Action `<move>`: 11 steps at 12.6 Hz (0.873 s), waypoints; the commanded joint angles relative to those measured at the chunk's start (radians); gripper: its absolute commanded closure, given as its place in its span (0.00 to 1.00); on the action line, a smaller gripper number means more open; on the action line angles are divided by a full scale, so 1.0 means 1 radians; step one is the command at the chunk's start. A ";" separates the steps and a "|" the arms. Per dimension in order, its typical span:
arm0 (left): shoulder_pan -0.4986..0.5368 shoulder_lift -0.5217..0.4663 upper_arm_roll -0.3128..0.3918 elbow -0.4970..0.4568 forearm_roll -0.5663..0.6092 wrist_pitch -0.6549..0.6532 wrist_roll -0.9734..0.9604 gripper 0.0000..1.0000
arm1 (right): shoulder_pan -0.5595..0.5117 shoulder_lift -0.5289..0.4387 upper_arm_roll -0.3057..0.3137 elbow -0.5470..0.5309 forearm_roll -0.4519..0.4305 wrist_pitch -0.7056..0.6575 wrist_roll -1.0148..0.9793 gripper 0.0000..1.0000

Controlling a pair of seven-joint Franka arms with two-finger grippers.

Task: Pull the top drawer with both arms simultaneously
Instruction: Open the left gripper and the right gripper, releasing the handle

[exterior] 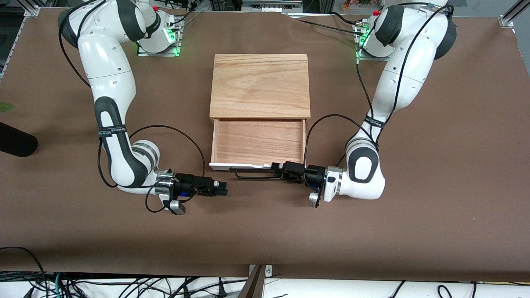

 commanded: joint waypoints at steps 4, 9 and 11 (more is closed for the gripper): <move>-0.014 -0.023 0.097 0.089 0.115 -0.013 -0.009 0.00 | 0.019 -0.009 -0.081 0.032 -0.103 0.023 0.035 0.00; -0.015 -0.116 0.223 0.094 0.245 -0.015 -0.072 0.00 | 0.039 -0.044 -0.203 0.115 -0.344 0.025 0.197 0.00; -0.003 -0.148 0.235 0.093 0.382 -0.015 -0.071 0.00 | 0.039 -0.043 -0.234 0.187 -0.428 0.028 0.312 0.00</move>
